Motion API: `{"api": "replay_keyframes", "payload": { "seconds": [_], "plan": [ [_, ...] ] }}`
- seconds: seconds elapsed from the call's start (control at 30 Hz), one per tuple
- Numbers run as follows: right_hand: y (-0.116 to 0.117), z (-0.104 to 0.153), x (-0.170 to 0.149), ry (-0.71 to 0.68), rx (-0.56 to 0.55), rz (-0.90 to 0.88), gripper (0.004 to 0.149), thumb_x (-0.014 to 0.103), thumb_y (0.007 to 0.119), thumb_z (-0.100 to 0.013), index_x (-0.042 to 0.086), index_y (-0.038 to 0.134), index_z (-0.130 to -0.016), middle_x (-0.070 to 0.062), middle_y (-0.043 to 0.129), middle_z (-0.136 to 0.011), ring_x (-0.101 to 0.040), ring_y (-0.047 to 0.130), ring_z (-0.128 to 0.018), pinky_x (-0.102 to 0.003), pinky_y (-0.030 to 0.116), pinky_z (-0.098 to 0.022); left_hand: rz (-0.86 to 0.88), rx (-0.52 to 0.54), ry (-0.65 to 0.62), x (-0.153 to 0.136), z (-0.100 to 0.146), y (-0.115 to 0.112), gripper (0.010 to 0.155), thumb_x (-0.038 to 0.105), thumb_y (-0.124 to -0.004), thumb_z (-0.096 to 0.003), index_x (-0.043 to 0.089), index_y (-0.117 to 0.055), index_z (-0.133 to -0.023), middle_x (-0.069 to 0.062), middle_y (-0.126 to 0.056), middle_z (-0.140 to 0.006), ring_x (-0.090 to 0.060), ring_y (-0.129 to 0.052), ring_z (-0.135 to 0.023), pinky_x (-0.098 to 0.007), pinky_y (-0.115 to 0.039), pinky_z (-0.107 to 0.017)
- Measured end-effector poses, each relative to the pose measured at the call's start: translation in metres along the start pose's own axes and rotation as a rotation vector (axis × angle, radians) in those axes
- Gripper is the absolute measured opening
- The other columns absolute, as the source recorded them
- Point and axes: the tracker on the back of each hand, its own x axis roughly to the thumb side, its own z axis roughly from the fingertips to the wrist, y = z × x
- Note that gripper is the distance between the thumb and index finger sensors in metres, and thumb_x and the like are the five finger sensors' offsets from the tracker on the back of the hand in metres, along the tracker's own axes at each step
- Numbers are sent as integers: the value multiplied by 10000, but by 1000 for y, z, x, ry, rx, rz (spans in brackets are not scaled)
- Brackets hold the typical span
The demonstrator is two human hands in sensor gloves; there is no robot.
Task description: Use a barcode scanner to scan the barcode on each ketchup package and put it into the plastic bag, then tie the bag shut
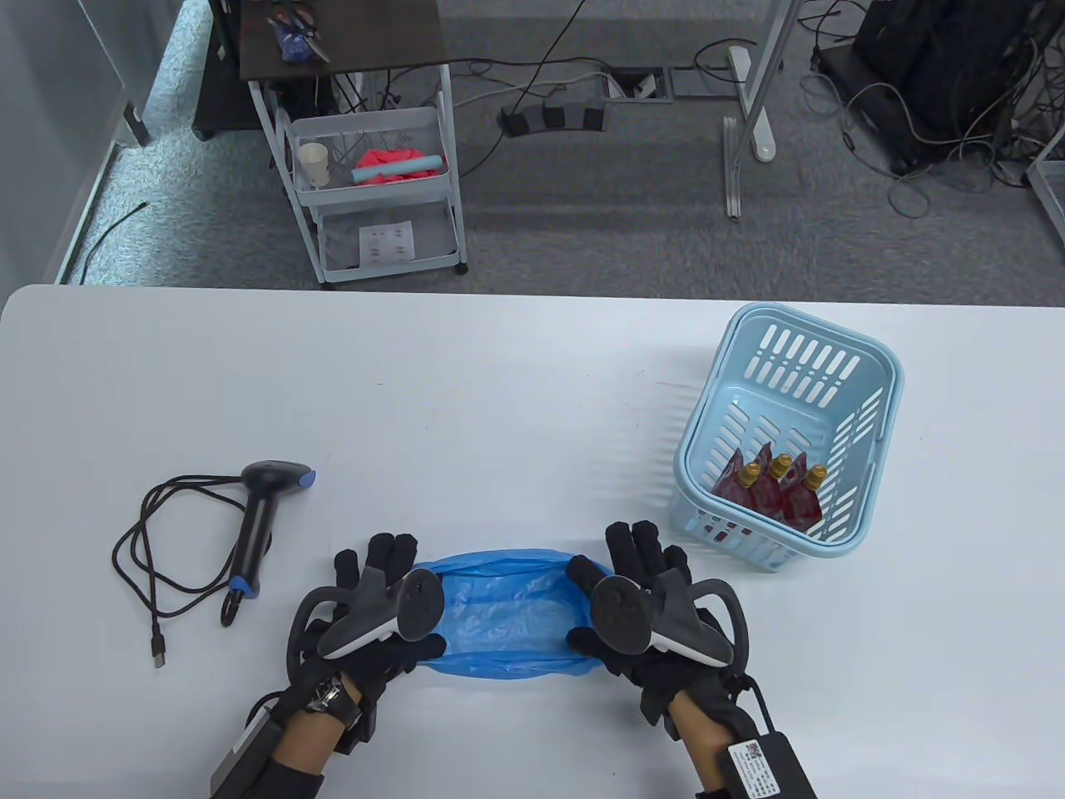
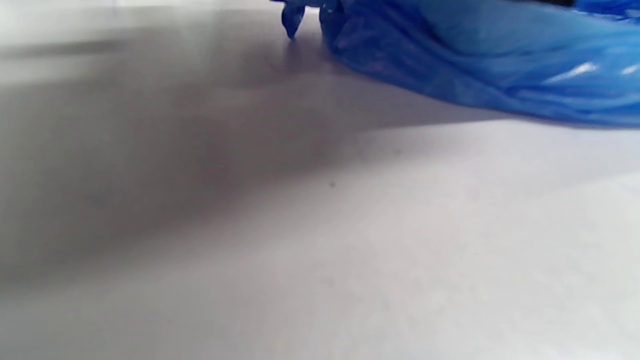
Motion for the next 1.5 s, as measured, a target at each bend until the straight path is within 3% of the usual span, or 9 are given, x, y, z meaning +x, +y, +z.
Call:
{"api": "replay_keyframes", "payload": {
  "seconds": [0.17, 0.43, 0.8, 1.5],
  "plan": [
    [-4, 9, 4, 24, -14, 48, 850, 627, 697, -493, 251, 338, -1165, -238, 167, -1197, -503, 130, -1076, -720, 207, -740, -9, 3, -1, 1, 0, 0, 843, 611, -772, -412, 288, -467, -1129, -93, -150, -1204, -412, -164, -1152, -691, -222, -795],
    [17, 13, -3, 82, 4, -43, 914, 664, 664, -501, 237, 211, -1170, -243, 89, -1186, -506, 39, -1065, -732, 125, -720, -33, 0, -8, 3, 1, -1, 840, 619, -747, -428, 269, -456, -1134, -96, -153, -1203, -416, -166, -1149, -689, -221, -794],
    [21, 10, -10, 92, -15, -54, 911, 659, 668, -500, 232, 221, -1170, -244, 89, -1185, -507, 40, -1064, -733, 126, -718, 16, 47, -4, 0, 3, 1, 804, 631, -736, -424, 304, -517, -1125, -65, -201, -1212, -407, -213, -1158, -681, -251, -801],
    [22, 9, -15, 106, -11, -73, 901, 647, 674, -504, 233, 231, -1170, -242, 91, -1185, -505, 44, -1064, -731, 128, -720, 320, 137, -131, -19, 21, 29, 678, 642, -718, -432, 380, -683, -1056, -78, -308, -1221, -421, -315, -1155, -686, -310, -794]
  ]
}}
